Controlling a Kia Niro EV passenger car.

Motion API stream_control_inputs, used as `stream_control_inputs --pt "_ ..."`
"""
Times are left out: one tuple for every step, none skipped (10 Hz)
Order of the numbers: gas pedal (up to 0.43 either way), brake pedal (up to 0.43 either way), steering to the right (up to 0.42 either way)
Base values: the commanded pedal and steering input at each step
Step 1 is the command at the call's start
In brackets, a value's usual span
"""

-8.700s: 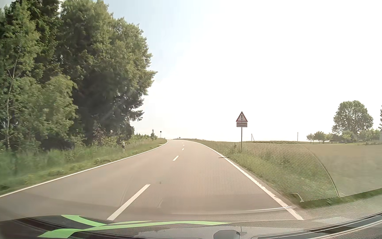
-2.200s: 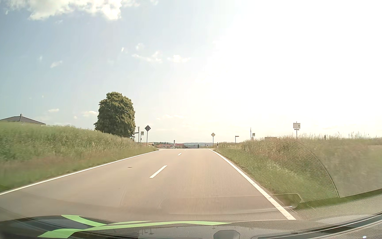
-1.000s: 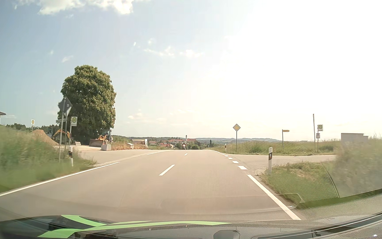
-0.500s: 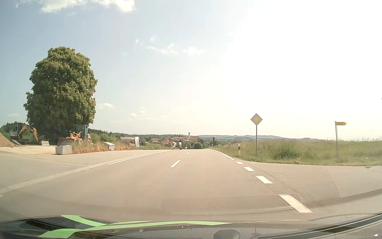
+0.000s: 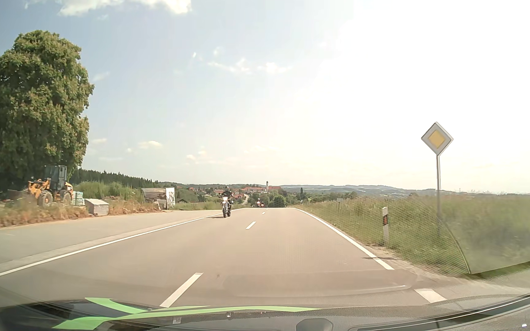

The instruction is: Follow the waypoints while adhering to traffic rules and regulations

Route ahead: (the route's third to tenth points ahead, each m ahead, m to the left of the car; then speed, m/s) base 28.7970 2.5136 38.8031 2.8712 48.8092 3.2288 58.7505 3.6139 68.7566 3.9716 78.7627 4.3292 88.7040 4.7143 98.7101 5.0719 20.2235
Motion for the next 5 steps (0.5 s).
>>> stream_control_inputs --pt "0.157 0.000 -0.004" --pt "0.157 0.000 -0.001" --pt "0.157 0.000 0.000" --pt "0.169 0.000 0.000" --pt "0.169 0.000 0.000"
